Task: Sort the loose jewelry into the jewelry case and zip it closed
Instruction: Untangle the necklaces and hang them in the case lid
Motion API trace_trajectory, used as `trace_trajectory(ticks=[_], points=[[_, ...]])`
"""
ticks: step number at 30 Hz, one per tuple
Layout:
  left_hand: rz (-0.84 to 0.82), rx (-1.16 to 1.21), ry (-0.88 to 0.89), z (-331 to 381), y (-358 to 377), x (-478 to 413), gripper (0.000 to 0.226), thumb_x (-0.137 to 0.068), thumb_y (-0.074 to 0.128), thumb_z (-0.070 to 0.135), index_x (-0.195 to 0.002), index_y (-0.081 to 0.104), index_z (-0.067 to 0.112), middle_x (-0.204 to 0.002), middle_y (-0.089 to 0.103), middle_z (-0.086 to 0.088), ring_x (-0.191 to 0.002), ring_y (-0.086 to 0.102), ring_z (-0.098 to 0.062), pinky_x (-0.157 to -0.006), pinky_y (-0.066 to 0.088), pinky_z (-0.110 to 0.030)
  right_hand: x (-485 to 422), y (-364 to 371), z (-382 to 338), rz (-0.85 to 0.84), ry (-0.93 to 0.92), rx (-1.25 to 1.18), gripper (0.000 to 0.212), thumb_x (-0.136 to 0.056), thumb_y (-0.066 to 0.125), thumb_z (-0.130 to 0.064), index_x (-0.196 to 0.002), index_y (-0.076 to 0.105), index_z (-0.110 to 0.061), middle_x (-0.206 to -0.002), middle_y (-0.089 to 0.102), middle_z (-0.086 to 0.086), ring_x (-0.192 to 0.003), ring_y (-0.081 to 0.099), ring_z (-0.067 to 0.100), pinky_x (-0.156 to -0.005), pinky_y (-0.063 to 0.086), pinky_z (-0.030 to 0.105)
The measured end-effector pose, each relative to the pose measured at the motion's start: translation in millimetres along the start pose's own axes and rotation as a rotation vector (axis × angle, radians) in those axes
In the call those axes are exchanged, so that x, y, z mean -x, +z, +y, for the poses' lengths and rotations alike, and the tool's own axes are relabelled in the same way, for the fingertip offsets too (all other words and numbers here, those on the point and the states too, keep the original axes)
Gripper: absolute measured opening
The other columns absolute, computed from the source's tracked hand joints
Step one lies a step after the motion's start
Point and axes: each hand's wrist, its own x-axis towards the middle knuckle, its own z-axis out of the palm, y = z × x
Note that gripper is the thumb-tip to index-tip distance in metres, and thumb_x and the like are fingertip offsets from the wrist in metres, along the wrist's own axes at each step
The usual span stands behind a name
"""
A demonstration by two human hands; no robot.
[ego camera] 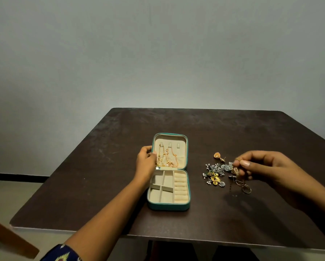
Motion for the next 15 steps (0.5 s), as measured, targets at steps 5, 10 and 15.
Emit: trace_trajectory(ticks=[5,10,15], points=[[-0.084,0.025,0.057,-7,5,7,0.021,-0.097,0.037,0.006,-0.116,0.047,0.009,-0.092,0.059,0.003,-0.079,0.058,-0.004,-0.058,0.051,-0.011,-30,10,-22,-0.105,-0.014,0.052,0.048,-0.056,0.078,-0.049,-0.078,0.071,-0.007,-0.068,0.066,0.008,-0.065,0.061,0.012,-0.059,0.048,0.019],[-0.127,0.036,0.120,-13,5,9,0.023,-0.098,0.038,0.009,-0.119,0.046,0.009,-0.101,0.060,-0.002,-0.085,0.060,-0.006,-0.064,0.052,-0.013,-64,28,-34,-0.148,-0.010,0.099,0.013,-0.081,0.057,-0.014,-0.082,0.066,-0.006,-0.065,0.064,0.003,-0.059,0.058,0.006,-0.060,0.044,0.020],[-0.153,0.040,0.163,-17,5,7,0.019,-0.097,0.039,0.008,-0.114,0.046,0.014,-0.100,0.061,-0.001,-0.088,0.060,-0.007,-0.068,0.052,-0.017,-93,42,-35,-0.170,-0.015,0.155,0.014,-0.089,0.053,-0.010,-0.084,0.066,-0.007,-0.071,0.064,0.004,-0.070,0.057,0.013,-0.061,0.045,0.019]])
